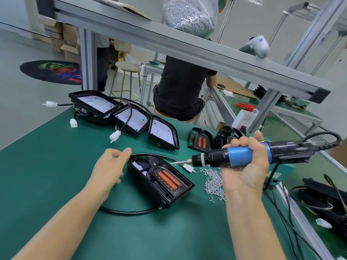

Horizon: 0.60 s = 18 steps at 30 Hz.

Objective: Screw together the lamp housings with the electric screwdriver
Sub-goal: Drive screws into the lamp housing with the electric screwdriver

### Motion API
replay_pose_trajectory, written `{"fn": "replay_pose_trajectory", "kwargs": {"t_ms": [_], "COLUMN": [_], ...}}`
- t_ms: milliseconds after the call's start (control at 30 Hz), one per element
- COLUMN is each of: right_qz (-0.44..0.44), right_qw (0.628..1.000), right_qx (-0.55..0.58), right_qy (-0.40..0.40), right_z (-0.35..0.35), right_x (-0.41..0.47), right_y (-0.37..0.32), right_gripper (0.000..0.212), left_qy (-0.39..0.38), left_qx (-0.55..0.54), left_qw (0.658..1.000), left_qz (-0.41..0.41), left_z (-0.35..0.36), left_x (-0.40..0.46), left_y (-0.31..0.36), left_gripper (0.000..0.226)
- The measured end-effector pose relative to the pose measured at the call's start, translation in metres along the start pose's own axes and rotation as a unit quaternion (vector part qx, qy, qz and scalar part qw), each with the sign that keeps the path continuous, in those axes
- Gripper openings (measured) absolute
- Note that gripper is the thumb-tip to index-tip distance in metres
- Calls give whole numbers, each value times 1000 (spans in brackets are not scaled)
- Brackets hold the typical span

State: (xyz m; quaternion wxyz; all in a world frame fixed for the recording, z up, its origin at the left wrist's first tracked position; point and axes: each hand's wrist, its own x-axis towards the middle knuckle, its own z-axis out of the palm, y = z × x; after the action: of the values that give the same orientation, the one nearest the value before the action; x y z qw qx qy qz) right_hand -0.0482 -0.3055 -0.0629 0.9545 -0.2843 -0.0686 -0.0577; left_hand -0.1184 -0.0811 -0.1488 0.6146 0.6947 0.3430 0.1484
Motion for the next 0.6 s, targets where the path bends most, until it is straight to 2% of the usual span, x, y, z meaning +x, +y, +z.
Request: {"fn": "replay_pose_trajectory", "kwargs": {"t_ms": [100,167,267,367,600], "right_qz": [-1,-2,-8,-14,-44], "right_qw": [1000,1000,999,998,996], "right_qx": [-8,-14,-28,-37,-66], "right_qy": [-13,-21,-27,-43,-49], "right_z": [3,5,7,6,9], "right_x": [0,-1,0,1,8], "right_y": [7,12,17,18,18], "right_gripper": [27,28,28,28,31], "left_qy": [-115,-152,-144,-128,-139], "left_qx": [-8,-45,-108,-161,-194], "left_qw": [989,980,975,969,969], "left_qz": [-95,-122,-132,-136,-60], "left_z": [5,11,20,26,27], "left_x": [2,4,9,7,-1], "left_y": [0,1,2,-3,-5], "left_gripper": [45,44,32,32,34]}}
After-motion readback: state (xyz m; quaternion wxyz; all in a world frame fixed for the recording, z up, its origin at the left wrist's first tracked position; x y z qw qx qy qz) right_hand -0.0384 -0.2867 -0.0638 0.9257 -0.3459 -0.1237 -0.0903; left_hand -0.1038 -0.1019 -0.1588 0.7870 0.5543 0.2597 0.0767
